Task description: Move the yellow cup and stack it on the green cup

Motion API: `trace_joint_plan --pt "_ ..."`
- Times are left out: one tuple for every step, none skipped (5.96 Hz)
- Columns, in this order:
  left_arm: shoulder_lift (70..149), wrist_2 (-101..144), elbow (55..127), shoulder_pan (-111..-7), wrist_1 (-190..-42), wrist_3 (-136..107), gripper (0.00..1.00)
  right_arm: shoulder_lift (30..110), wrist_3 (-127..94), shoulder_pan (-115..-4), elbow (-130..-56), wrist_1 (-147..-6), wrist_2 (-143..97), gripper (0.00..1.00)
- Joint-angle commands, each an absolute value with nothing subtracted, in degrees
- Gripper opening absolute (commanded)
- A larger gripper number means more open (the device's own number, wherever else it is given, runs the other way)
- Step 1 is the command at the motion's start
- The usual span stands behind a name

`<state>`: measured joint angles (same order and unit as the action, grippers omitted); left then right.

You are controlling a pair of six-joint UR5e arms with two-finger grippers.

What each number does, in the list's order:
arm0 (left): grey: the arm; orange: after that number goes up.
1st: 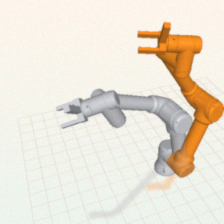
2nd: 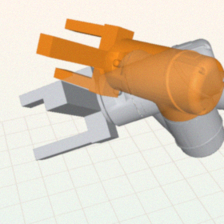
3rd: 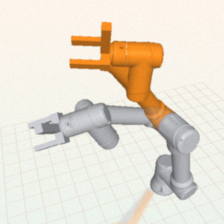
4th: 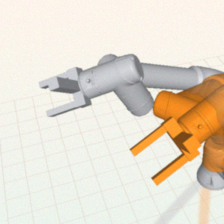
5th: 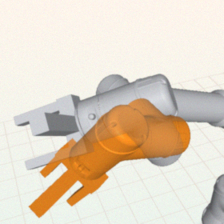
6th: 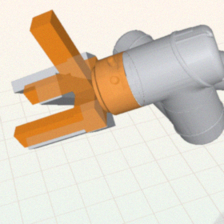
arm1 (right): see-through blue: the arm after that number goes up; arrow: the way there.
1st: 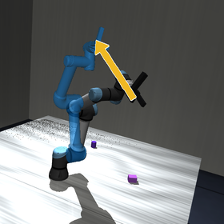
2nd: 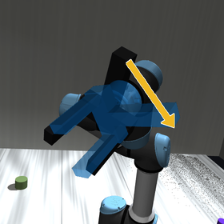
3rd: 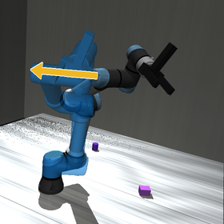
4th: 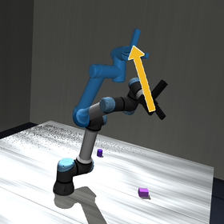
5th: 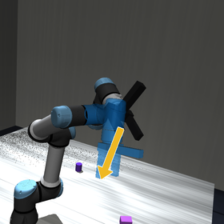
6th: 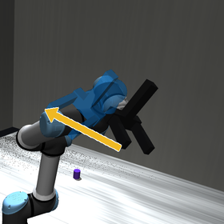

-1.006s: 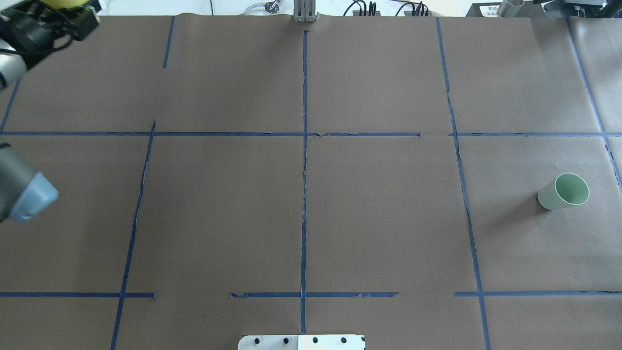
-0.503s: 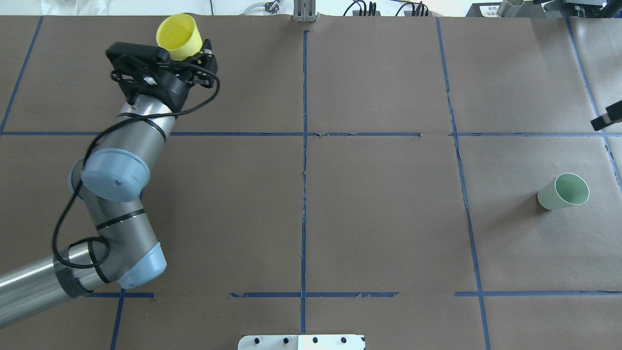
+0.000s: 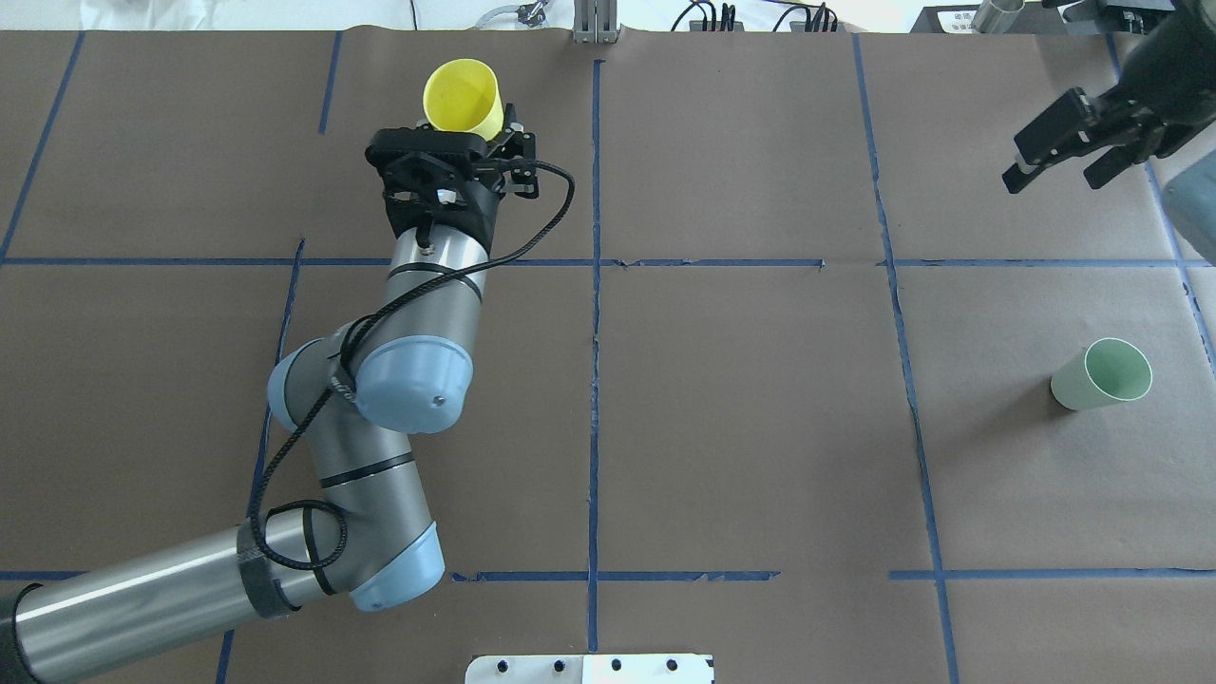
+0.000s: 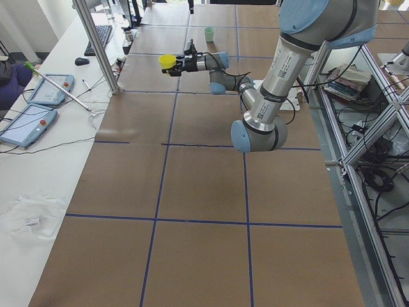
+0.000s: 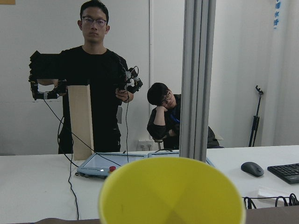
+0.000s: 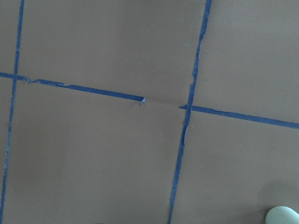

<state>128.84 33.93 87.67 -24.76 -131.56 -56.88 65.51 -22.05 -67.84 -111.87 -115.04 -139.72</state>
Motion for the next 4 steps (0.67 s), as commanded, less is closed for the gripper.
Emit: trace_joint_plan --pt "132.9 31.0 84.9 -22.3 -124.2 -62.5 0.44 56.2 -34.1 -63.1 -109.5 -117.3 -137.5 1.00" --pt "134.4 30.0 82.9 -21.5 -124.2 -62.7 0.44 50.5 -40.2 -60.8 -105.8 -117.3 -137.2 1.00" --pt "134.7 28.4 82.7 -20.1 -124.3 -62.8 0.44 44.6 -44.2 -58.7 -100.6 -117.3 -136.5 1.00" --pt "134.8 28.3 82.6 -19.1 -124.2 -62.8 0.44 37.7 -45.1 -57.5 -92.8 -117.3 -136.6 1.00"
